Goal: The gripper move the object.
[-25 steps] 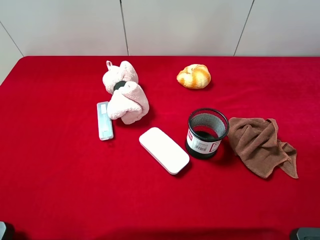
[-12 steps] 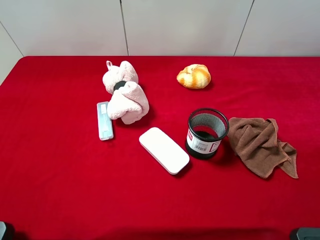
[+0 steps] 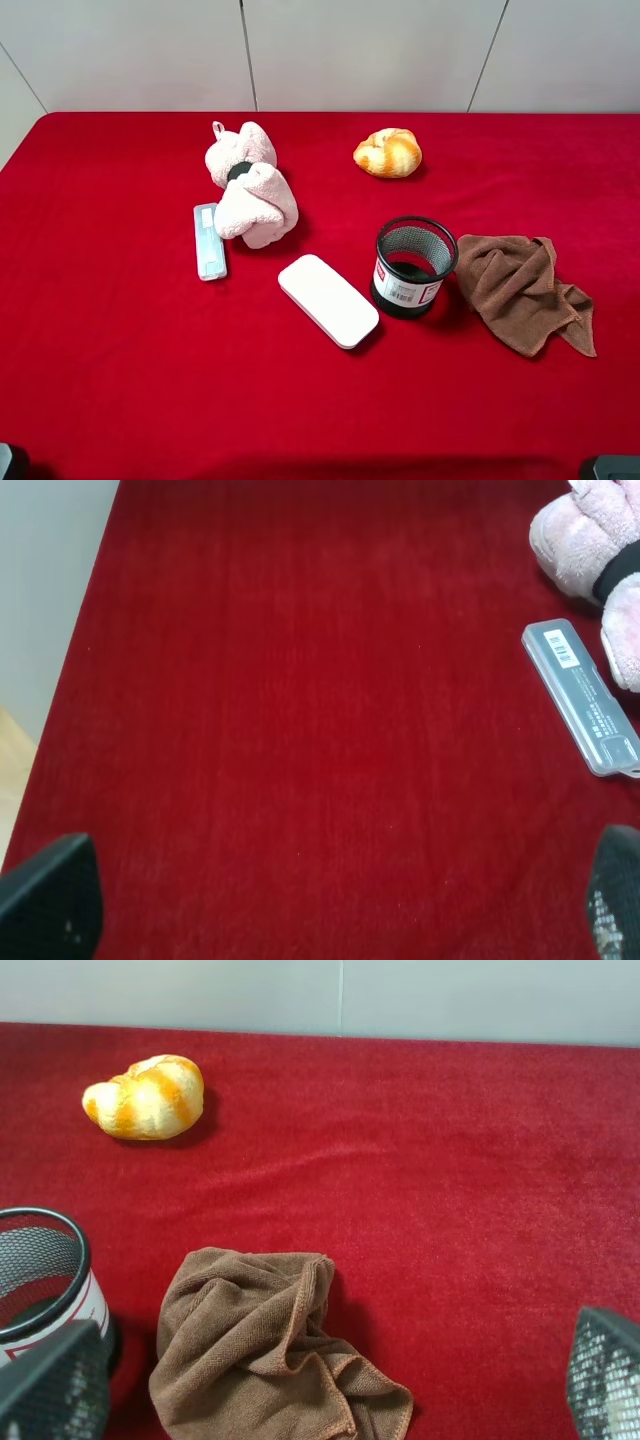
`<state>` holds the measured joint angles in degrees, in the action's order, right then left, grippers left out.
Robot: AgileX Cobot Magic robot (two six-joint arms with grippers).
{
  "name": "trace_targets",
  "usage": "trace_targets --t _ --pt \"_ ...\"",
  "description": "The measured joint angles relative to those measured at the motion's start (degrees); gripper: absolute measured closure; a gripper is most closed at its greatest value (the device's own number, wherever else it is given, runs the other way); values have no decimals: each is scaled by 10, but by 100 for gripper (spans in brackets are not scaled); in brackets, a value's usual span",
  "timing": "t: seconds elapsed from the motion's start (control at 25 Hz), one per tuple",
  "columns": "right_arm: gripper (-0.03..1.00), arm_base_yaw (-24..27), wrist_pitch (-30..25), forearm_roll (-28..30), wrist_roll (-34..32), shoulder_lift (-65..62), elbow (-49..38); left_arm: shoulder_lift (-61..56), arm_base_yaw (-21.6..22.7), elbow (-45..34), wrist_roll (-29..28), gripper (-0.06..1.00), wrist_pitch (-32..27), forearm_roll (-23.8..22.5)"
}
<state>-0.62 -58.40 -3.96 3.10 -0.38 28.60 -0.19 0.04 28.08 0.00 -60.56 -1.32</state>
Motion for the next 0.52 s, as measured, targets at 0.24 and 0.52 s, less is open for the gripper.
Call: trace_targets --t 0.24,0.52 --pt "27 0 0 0 0 0 0 0 0 0 0 -2 0 0" --pt "27 0 0 0 0 0 0 0 0 0 0 -2 0 0"
